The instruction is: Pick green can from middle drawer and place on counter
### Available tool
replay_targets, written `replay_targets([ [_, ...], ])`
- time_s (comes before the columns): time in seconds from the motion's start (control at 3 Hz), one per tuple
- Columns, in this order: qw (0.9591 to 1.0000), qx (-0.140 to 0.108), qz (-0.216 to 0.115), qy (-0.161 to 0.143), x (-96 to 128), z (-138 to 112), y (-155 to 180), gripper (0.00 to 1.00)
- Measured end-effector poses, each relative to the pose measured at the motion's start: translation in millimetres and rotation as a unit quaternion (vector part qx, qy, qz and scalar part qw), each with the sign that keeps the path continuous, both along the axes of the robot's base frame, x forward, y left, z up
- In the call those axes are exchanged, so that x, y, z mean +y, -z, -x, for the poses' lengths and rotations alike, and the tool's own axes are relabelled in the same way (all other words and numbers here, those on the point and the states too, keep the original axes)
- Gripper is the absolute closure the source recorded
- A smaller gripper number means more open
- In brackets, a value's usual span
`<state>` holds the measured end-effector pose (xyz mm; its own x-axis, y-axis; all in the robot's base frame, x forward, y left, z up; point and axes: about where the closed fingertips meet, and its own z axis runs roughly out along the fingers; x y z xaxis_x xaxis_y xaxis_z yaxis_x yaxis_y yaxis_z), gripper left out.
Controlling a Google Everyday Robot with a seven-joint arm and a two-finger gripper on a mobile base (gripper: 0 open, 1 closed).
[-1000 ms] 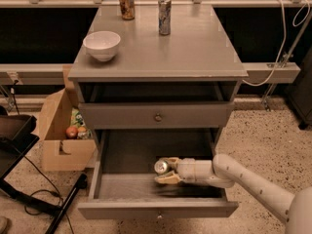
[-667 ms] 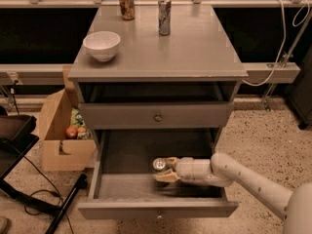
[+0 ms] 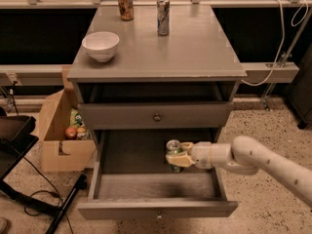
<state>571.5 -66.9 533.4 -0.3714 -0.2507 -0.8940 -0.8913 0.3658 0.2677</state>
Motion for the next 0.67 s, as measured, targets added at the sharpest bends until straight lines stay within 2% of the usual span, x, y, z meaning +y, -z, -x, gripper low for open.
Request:
replay_targets([
  [0.33,0.9992,-0.012,-0.008,0.036,-42.2,6.0,-100.2,1.00],
  [0.67,0.9967,-0.029,-0.031,0.069,-83.8,3.2,-190.2,1.00],
])
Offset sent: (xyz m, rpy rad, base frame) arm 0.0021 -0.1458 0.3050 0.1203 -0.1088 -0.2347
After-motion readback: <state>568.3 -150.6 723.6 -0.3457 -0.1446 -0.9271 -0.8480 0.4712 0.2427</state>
